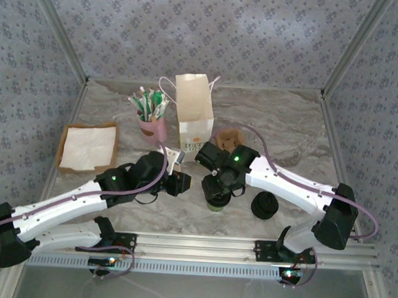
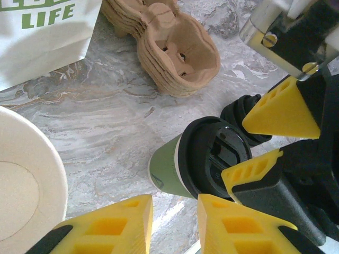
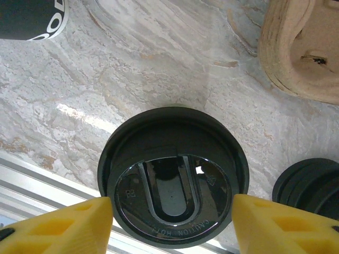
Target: Pack the takeout coffee
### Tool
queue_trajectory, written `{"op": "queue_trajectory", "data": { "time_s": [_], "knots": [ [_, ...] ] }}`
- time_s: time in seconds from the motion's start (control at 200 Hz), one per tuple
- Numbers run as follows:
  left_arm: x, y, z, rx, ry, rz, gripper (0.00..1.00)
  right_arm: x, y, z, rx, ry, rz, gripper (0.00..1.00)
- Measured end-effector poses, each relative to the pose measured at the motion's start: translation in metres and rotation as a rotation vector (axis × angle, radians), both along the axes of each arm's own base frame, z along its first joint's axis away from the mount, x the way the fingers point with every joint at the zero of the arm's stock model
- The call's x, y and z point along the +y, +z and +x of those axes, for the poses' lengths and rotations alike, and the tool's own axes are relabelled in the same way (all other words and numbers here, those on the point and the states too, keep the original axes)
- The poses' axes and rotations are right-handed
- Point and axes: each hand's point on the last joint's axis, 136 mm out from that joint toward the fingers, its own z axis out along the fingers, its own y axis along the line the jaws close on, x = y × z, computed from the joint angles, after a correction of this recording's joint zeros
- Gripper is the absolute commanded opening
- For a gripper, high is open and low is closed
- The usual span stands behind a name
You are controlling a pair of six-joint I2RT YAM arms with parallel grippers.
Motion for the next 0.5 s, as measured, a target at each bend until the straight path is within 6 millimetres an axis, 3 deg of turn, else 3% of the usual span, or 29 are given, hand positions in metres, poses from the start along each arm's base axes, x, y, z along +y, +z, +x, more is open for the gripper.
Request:
{"op": "queue_trajectory", "data": {
  "time_s": [0.195, 0.5],
  "knots": [
    [-0.0005, -0.0013, 0.0003, 0.002, 0.000, 0.004, 0.28, 0.0009, 0.0009, 0.0052, -0.006, 0.000, 0.014, 0.51],
    [-0.0010, -0.0038, 0.0006, 0.007, 0.000, 0.011, 0.28, 0.0065, -0.0049, 0.0101, -0.005, 0.007, 0.011, 0.51]
  ]
}}
